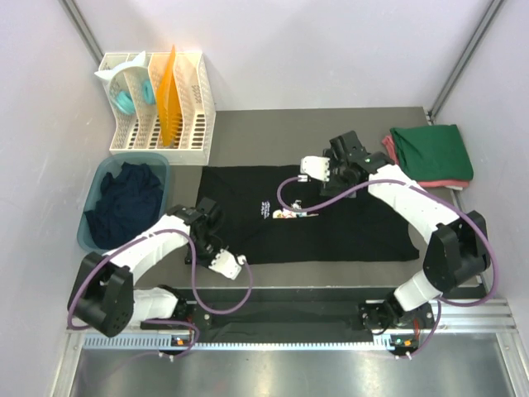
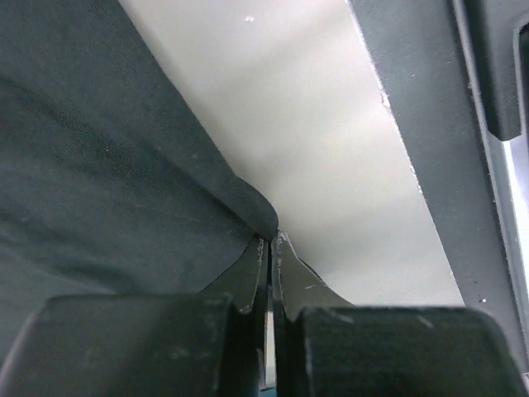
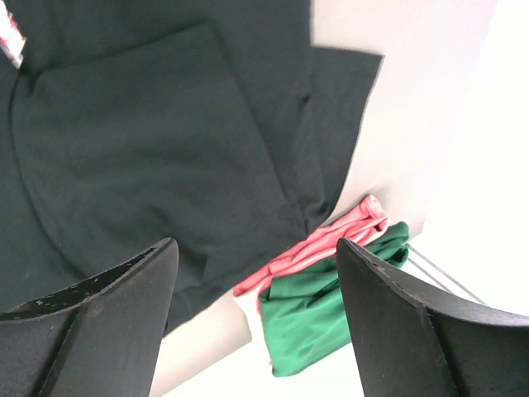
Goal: Fold and stack the t-shirts
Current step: Fold the flattened tshirt in 1/3 of the way, then grap the side of the flattened tshirt furthest away from the robot with both arms
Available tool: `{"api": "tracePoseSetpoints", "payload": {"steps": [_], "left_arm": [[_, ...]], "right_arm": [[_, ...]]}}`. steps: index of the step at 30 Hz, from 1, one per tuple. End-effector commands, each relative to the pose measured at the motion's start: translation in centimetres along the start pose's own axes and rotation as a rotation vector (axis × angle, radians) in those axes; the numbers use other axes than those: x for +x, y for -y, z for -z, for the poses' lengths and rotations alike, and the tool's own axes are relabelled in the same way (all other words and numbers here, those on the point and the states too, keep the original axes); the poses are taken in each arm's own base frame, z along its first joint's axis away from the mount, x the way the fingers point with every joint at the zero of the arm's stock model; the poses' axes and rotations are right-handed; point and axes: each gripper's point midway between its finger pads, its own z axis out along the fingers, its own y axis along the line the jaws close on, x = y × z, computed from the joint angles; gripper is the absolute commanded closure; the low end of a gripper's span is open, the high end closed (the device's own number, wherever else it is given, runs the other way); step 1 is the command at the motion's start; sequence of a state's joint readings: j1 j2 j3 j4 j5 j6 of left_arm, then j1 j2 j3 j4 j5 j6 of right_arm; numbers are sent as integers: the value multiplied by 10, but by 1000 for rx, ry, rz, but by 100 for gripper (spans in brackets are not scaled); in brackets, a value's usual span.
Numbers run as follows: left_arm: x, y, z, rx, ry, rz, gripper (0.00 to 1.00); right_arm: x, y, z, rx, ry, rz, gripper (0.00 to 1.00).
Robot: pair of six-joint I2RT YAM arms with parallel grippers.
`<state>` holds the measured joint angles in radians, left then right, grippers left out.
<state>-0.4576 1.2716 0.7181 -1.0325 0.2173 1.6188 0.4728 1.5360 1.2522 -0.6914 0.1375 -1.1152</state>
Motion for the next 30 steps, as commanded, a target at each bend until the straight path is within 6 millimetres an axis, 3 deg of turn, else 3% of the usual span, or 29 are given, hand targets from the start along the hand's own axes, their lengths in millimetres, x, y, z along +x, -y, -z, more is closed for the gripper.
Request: {"api": "tracePoseSetpoints", "payload": {"steps": [1, 2, 3, 6, 10, 14, 15, 20, 21, 22, 23, 30], "left_arm": [[-15, 20, 7, 25, 50, 8, 84], [-15, 13, 8, -12, 51, 22, 69], [-13, 9, 10, -33, 36, 35, 43], [-6, -9, 24, -103, -14, 109, 27], [-4, -35, 53, -184, -36, 209, 24], [2, -85, 93, -389, -60, 263, 24], [3, -109, 107, -492, -55, 274, 22], [24, -173, 155, -696, -43, 440, 18], [35, -179, 157, -716, -63, 476, 18], [52, -199, 163, -803, -120, 530, 19], [59, -206, 163, -835, -139, 557, 19], [90, -248, 138, -803, -156, 716, 20]], "right_arm": [[-13, 38, 11, 97, 70, -129, 21], [-14, 43, 12, 108, 80, -154, 20], [-15, 53, 13, 123, 94, -211, 19], [-12, 68, 8, 137, 105, -332, 17], [-11, 102, 10, 186, 133, -465, 16], [-3, 128, -5, 208, 147, -595, 13], [1, 137, -17, 206, 142, -643, 13], [15, 149, -65, 135, 119, -791, 12], [19, 155, -83, 120, 118, -816, 12], [22, 153, -92, 99, 109, -835, 13], [25, 147, -111, 73, 92, -849, 13], [26, 146, -150, 56, 83, -843, 13]]}}
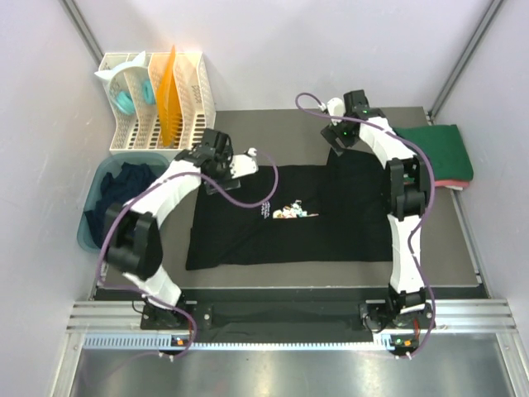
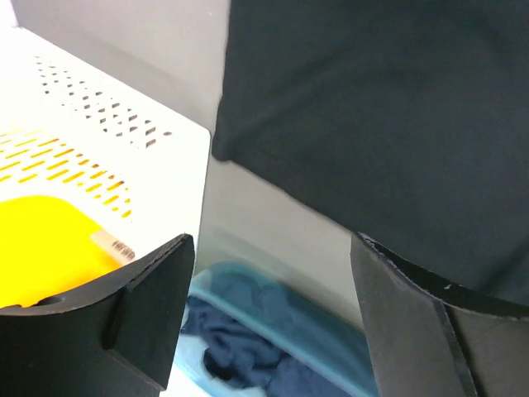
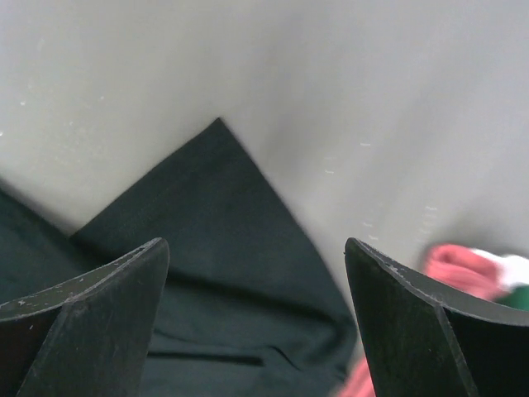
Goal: Fold and stack the t-shirts
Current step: Grap the side of the flattened tshirt furthest away from the robot with both arms
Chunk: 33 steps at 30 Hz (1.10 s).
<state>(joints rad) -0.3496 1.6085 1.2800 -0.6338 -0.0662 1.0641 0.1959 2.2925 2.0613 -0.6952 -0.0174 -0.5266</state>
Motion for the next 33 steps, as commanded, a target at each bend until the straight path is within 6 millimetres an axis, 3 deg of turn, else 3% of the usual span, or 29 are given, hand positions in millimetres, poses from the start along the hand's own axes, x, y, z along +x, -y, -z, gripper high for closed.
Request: {"api": "tracePoseSetpoints", "payload": {"steps": [1, 7, 11, 17, 21, 28, 33], "left_arm": [[-10, -43, -31, -87, -24, 152, 20], [-3, -58, -79, -31, -105, 366, 24], [9, -52, -100, -10, -169, 375, 24], [39, -61, -118, -40, -231, 259, 25], [51, -71, -126, -24, -240, 93, 24], [44, -86, -144, 87, -186, -91, 27], [38, -76, -155, 197, -156, -167, 28]], "right_arm": [[-25, 4, 2, -1, 69, -28, 13], [-28, 0, -4, -20, 86, -50, 13], [-27, -2, -7, -28, 87, -53, 13], [-35, -4, 0, -43, 113, -69, 13], [-40, -5, 6, -54, 130, -82, 13], [-47, -9, 13, -61, 147, -74, 14], [-53, -13, 18, -62, 161, -61, 15]]}}
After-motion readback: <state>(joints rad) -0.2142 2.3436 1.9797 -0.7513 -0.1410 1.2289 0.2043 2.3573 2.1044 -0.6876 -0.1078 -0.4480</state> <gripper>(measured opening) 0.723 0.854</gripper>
